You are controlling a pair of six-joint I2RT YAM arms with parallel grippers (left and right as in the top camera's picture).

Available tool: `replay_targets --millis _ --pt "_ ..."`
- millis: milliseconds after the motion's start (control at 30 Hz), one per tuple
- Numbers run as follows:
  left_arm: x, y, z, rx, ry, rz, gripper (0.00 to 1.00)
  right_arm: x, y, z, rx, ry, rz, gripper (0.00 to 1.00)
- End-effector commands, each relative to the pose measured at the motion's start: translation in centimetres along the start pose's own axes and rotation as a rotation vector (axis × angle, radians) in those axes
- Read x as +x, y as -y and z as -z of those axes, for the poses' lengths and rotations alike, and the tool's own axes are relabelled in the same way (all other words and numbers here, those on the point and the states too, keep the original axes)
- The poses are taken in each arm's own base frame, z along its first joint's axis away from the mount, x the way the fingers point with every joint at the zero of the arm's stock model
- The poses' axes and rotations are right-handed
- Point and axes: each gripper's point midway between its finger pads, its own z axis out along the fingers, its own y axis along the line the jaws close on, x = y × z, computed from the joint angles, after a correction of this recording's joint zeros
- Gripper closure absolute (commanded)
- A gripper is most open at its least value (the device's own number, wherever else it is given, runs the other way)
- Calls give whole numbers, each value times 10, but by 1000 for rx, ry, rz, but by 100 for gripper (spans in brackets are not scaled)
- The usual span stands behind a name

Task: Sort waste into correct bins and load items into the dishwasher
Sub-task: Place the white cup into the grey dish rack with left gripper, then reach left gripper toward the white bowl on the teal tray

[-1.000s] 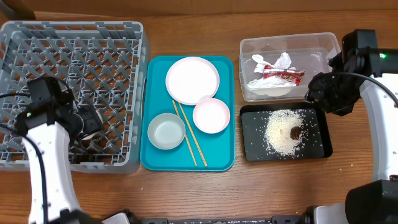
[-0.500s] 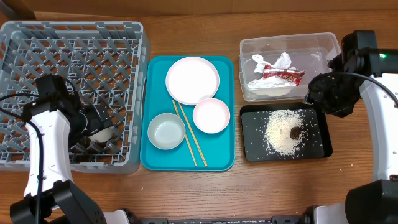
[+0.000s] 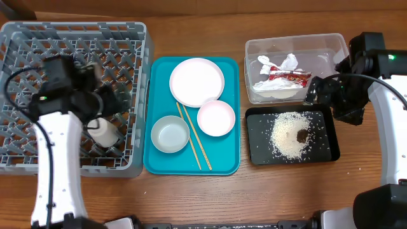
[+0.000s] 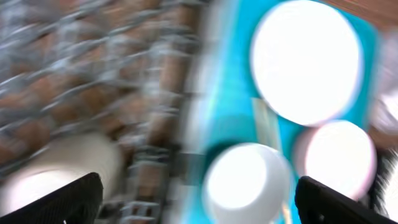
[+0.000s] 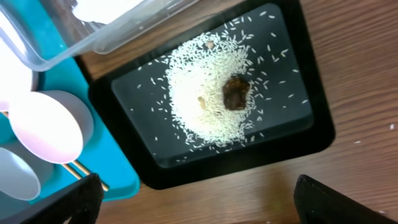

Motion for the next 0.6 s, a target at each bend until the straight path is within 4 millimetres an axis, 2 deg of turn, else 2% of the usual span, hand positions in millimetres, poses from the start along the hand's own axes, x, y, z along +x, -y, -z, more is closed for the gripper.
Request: replay_targets --millis 0,167,200,367,567 --pt "8 58 5 103 -4 -154 0 -4 -8 15 -39 52 12 0" --pt "42 124 -11 200 -93 -315 0 -4 -7 15 -35 52 13 0" --pt "47 129 -15 190 -105 -344 0 -4 -7 15 -35 52 13 0" --pt "66 124 -42 13 -175 -435 4 -4 -7 15 -35 51 12 0" --pt "102 121 -74 -65 -347 -489 18 -3 -7 15 -34 49 12 0"
